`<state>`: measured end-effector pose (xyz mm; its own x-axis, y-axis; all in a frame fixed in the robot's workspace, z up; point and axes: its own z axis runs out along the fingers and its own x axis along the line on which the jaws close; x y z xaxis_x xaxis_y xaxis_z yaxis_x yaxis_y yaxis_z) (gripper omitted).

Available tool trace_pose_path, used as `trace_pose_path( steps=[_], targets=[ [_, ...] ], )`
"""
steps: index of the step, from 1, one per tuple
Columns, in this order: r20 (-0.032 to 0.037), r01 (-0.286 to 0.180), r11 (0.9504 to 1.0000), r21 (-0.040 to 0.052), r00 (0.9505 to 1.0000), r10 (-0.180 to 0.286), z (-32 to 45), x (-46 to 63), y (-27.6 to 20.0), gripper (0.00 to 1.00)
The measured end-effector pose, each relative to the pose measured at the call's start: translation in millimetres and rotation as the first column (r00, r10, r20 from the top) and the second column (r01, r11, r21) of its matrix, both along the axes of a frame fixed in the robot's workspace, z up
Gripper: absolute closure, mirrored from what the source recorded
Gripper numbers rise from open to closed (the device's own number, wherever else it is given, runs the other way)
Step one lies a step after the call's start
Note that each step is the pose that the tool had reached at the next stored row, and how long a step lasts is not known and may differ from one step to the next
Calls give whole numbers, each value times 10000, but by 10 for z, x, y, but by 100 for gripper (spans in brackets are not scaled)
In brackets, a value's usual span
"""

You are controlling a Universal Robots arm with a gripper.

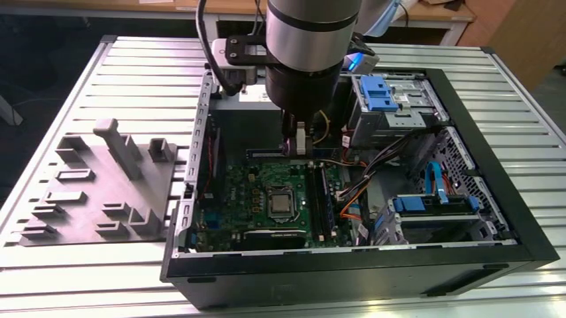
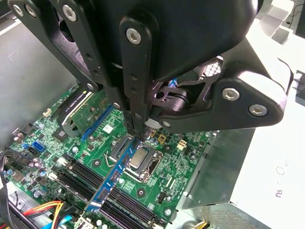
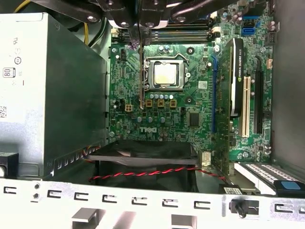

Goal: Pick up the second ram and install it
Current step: 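Insert the second ram into the second slot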

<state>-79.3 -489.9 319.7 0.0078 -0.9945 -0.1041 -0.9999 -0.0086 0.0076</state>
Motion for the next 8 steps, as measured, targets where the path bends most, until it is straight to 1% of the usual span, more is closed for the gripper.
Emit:
trace_pose_path(
  steps=[8],
  targets=[
    [1,0,10000,9,10000,0,-1,0,0,89]
  ],
)
